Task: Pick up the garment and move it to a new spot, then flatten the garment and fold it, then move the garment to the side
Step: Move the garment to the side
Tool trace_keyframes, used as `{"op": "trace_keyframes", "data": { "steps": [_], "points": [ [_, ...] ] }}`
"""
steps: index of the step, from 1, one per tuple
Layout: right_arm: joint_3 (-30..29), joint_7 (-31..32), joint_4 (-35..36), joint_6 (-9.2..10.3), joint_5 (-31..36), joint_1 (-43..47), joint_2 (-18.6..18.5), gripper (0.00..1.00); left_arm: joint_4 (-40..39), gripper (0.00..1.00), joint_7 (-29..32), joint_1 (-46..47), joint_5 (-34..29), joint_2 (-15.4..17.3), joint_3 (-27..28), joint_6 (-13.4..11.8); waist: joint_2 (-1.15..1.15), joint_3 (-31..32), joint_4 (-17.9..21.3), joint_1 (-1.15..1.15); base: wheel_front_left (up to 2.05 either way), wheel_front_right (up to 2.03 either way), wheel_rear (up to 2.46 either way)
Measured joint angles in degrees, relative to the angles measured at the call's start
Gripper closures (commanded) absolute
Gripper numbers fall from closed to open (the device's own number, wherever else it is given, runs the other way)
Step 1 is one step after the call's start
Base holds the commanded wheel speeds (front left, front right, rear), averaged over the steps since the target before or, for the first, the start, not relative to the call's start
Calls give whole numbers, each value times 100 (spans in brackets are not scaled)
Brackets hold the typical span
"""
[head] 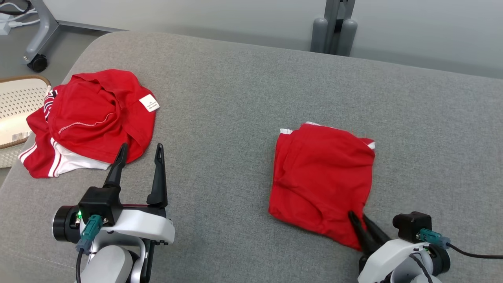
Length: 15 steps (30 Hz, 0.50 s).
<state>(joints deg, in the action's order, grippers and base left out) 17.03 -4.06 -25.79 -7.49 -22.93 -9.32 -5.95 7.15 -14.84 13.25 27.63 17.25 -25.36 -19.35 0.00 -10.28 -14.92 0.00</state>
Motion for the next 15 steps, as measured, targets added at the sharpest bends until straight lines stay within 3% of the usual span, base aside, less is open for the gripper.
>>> {"op": "trace_keyframes", "data": {
  "steps": [8, 15],
  "points": [
    [-3, -155, -149, 0, -68, -75, -121, 100, 57, 0, -5, 1, -141, -59, 156, 71, 0, 48, 160, 0, 0, 0, 0],
    [-278, -246, -157, -1, 167, -71, -331, 100, -21, 0, -7, -21, -256, -33, 219, 116, 0, 35, 583, 0, 0, 0, 0]
  ]
}}
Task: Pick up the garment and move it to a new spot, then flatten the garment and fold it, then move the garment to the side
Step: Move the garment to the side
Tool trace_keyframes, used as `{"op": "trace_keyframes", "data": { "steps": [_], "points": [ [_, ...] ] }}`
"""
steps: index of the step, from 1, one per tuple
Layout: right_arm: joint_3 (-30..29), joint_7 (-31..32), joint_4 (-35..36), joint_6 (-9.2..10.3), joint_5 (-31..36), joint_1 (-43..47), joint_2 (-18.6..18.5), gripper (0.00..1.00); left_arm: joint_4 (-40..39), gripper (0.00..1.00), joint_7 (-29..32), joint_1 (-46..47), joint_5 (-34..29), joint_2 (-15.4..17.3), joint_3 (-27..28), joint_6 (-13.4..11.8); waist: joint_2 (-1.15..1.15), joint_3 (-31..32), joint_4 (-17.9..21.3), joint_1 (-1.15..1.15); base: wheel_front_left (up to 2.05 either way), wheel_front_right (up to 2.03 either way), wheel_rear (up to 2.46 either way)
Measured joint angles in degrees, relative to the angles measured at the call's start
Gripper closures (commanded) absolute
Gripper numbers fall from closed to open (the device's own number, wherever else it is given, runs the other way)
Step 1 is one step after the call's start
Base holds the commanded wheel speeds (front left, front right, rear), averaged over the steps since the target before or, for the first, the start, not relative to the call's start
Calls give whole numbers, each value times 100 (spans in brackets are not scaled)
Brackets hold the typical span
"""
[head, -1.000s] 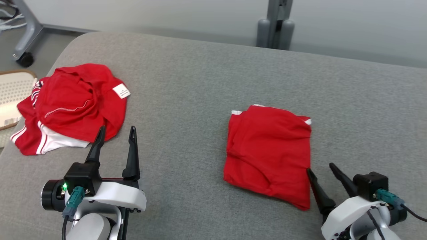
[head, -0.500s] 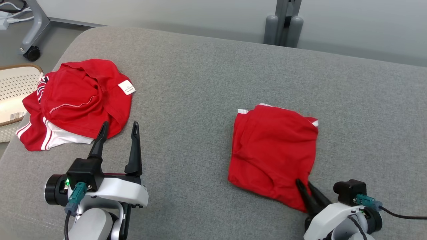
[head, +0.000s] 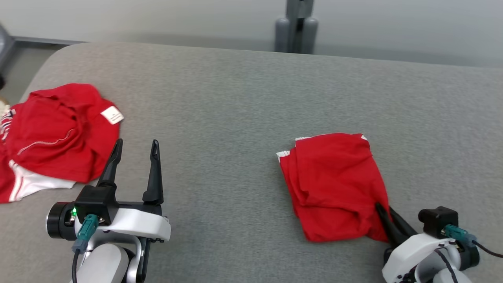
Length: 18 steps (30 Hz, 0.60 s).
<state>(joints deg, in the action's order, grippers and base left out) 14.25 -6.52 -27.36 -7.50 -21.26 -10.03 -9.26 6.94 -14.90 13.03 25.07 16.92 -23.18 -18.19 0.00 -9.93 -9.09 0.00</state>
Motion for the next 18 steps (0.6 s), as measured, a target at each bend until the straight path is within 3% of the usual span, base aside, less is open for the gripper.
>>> {"op": "trace_keyframes", "data": {
  "steps": [10, 14, 18],
  "points": [
    [-368, -152, -183, -1, 331, -433, -497, 100, -266, 0, 93, 165, -151, 155, -66, 22, 0, -198, 879, 0, 0, 0, 0],
    [-655, -358, -699, 0, 584, -902, -869, 100, -437, 0, 292, 370, -254, 253, -179, 76, 0, -393, 1431, 0, 0, 0, 0],
    [-753, -463, -1053, 0, 806, -1155, -1085, 100, -467, 0, 383, 508, -343, 290, -271, 133, 0, -523, 1717, 0, 0, 0, 0]
  ]
}}
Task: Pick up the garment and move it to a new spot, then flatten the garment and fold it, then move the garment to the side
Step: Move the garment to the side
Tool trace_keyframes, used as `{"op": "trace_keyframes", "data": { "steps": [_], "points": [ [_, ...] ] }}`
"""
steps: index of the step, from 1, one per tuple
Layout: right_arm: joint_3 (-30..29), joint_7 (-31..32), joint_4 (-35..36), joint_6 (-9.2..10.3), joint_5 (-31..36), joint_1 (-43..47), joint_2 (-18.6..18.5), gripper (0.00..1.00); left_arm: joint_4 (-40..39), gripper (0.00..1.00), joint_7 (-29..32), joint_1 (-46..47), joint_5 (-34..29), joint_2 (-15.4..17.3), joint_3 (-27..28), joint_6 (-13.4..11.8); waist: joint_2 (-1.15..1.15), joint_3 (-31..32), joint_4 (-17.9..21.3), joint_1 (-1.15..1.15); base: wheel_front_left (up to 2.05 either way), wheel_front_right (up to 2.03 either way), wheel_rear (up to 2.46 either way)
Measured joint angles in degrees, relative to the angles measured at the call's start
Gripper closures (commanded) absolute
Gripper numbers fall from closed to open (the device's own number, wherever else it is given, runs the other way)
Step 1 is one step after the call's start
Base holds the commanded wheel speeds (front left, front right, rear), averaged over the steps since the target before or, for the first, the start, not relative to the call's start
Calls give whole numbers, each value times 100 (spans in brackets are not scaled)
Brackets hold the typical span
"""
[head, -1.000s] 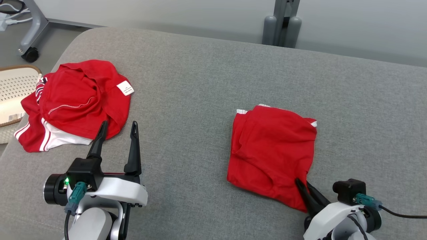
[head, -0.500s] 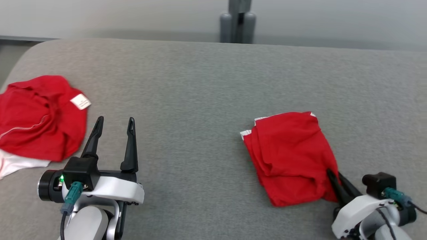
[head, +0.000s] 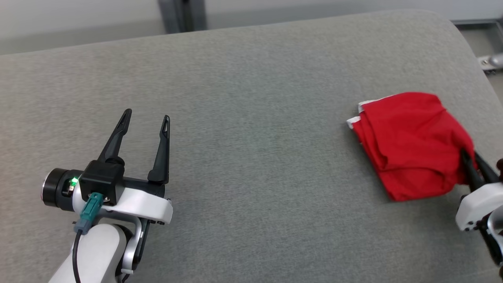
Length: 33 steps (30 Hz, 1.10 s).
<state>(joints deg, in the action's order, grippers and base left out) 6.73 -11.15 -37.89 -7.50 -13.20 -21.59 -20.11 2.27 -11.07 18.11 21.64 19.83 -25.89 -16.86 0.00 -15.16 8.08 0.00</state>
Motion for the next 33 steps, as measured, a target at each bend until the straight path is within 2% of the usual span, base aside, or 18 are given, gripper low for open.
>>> {"op": "trace_keyframes", "data": {
  "steps": [4, 9, 10, 11, 12, 13, 19, 22, 28, 33],
  "points": [
    [-102, -165, -503, 0, 394, -452, -181, 100, -35, 0, 134, 101, -49, 85, -68, 23, 0, -211, 378, 0, 0, 0, 0],
    [-112, -304, -927, 0, 666, -858, -174, 100, -75, 0, 214, 179, -105, 140, -109, 24, 0, -435, 566, 0, 0, 0, 0],
    [-109, -310, -998, 0, 706, -922, -158, 96, -87, 0, 232, 211, -116, 145, -112, 24, 0, -474, 589, 0, 0, 0, 0],
    [-136, -327, -1062, 0, 723, -981, -130, 69, -94, 0, 240, 233, -125, 149, -114, 24, 0, -508, 608, 0, 0, 0, 0],
    [-174, -354, -1139, 0, 728, -1036, -98, 22, -96, 0, 247, 240, -132, 152, -119, 24, 0, -534, 623, 0, 0, 0, 0],
    [-211, -357, -1207, 0, 748, -1082, -76, 0, -96, 0, 254, 240, -133, 157, -130, 24, 0, -550, 633, 0, 0, 0, 0],
    [-400, -382, -1422, 0, 724, -1081, 68, 0, -42, 0, 188, 254, -83, 133, -100, 14, 0, -513, 596, 0, 0, 0, 0],
    [-676, -387, -1093, 0, 580, -929, 111, 0, -12, 0, 113, 229, -32, 115, -51, -11, 0, -419, 569, 0, 0, 0, 0],
    [-1166, -402, 382, 0, 331, -299, 512, 0, 41, 0, 43, 96, 33, 113, 24, -96, 0, -178, 466, 0, 0, 0, 0],
    [-1154, -401, 1671, 0, 289, 137, 927, 0, 71, 0, -13, -10, 207, 43, 99, -140, 0, 10, 262, 0, 0, 0, 0]
  ]
}}
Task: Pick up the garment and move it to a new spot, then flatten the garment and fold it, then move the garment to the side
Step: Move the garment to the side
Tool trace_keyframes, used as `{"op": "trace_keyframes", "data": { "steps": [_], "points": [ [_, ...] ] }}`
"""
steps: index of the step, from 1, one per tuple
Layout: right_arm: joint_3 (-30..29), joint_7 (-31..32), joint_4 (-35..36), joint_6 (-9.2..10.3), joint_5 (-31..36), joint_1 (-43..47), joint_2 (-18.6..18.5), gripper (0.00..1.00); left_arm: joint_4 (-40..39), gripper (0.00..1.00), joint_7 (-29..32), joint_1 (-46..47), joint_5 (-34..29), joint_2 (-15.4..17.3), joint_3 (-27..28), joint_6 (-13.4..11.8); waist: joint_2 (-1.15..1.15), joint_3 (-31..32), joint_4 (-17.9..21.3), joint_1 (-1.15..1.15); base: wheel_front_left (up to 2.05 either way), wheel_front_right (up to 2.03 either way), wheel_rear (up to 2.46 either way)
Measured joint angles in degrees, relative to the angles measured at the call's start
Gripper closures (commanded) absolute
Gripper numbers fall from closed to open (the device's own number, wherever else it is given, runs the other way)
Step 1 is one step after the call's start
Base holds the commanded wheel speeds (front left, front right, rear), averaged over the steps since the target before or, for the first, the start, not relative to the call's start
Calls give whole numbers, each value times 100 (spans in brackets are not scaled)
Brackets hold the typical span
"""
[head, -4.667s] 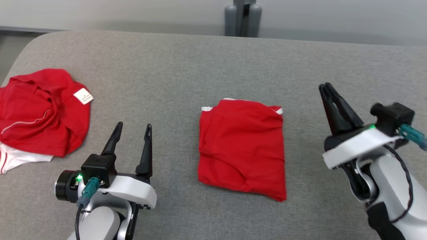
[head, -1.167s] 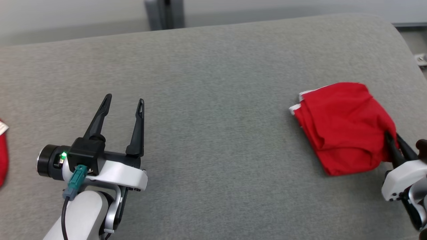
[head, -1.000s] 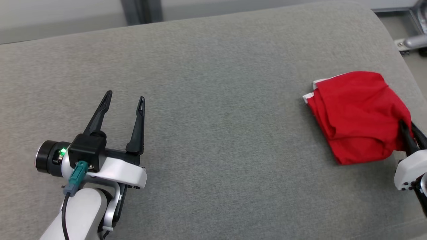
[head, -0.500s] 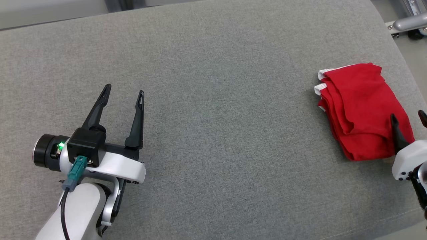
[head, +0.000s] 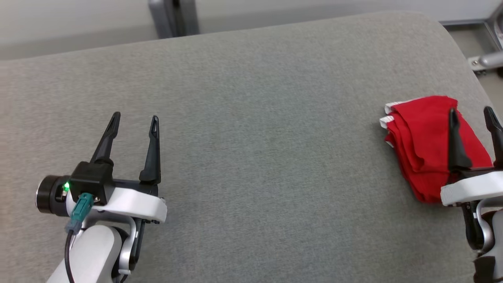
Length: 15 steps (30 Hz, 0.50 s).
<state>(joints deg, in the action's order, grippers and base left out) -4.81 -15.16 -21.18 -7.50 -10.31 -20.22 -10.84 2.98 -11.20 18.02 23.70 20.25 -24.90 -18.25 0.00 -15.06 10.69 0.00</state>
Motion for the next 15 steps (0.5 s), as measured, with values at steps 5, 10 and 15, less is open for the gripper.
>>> {"op": "trace_keyframes", "data": {
  "steps": [5, 10, 15],
  "points": [
    [104, 4, 956, 0, 11, 343, 249, 0, 134, 0, -98, -129, 77, -91, 35, -51, 0, 211, -322, 0, 0, 0, 0],
    [156, 229, 1599, 0, 105, 602, 463, 0, 256, 0, -194, -176, 133, -199, 54, -68, 0, 401, -758, 0, 0, 0, 0],
    [153, 430, 1944, 0, 224, 957, 643, 0, 347, 0, -270, -296, 181, -264, 109, -46, 0, 628, -1152, 0, 0, 0, 0]
  ]
}}
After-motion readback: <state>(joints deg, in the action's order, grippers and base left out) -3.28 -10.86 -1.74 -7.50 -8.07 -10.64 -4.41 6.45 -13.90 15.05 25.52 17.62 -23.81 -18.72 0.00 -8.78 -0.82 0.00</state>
